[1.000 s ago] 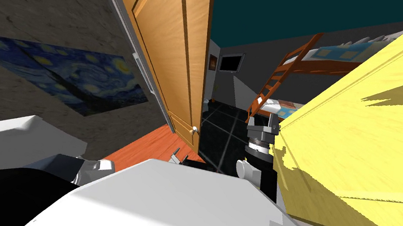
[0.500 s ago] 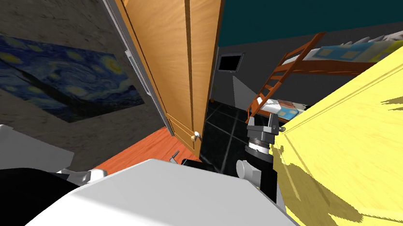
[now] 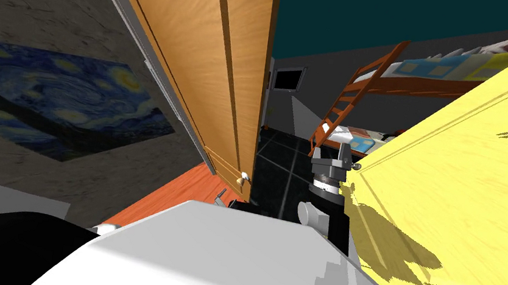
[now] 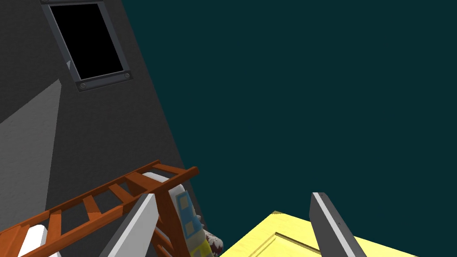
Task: Push the door open
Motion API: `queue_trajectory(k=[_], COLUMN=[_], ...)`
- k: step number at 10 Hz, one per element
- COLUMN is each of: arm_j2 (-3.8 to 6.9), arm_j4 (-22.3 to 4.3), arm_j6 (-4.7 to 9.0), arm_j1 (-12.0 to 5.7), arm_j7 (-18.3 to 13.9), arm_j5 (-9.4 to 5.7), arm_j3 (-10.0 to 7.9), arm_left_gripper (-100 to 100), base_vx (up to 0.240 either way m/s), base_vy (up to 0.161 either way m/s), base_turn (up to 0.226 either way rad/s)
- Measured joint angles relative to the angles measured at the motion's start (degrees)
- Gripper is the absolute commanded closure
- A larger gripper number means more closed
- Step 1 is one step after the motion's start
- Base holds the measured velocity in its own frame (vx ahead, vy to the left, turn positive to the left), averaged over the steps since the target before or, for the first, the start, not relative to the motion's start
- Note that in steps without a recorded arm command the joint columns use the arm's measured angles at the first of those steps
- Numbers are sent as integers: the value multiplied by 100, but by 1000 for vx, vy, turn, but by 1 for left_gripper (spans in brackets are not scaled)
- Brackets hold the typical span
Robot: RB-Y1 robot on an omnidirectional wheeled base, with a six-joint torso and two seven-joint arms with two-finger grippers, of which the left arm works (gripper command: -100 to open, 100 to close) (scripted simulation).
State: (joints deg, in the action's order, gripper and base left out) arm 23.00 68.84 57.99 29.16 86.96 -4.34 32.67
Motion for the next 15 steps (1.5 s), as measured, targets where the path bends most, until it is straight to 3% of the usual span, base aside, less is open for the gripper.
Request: queue_trajectory(k=[4, 5, 10, 11, 13, 15], arm_j2=[-114, -119, -114, -114, -150, -184], arm_j4=[-83, -90, -83, -83, -14, -49], arm_j6=[-200, -203, -200, -200, -220, -199], arm_j1=[-235, -243, -234, -234, -115, -76], arm_j7=[-125, -131, -125, -125, -10, 69], arm_j5=[22, 23, 22, 22, -82, -146], arm_j3=[-126, -128, -126, -126, -250, -326], arm_left_gripper=[-100, 100, 100, -100, -100, -100], base_vx=[165, -9, -18, -29, -85, 32], base_vy=[-91, 6, 10, -68, -145, -74], base_turn=[-31, 2, -1, 163, 236, 0])
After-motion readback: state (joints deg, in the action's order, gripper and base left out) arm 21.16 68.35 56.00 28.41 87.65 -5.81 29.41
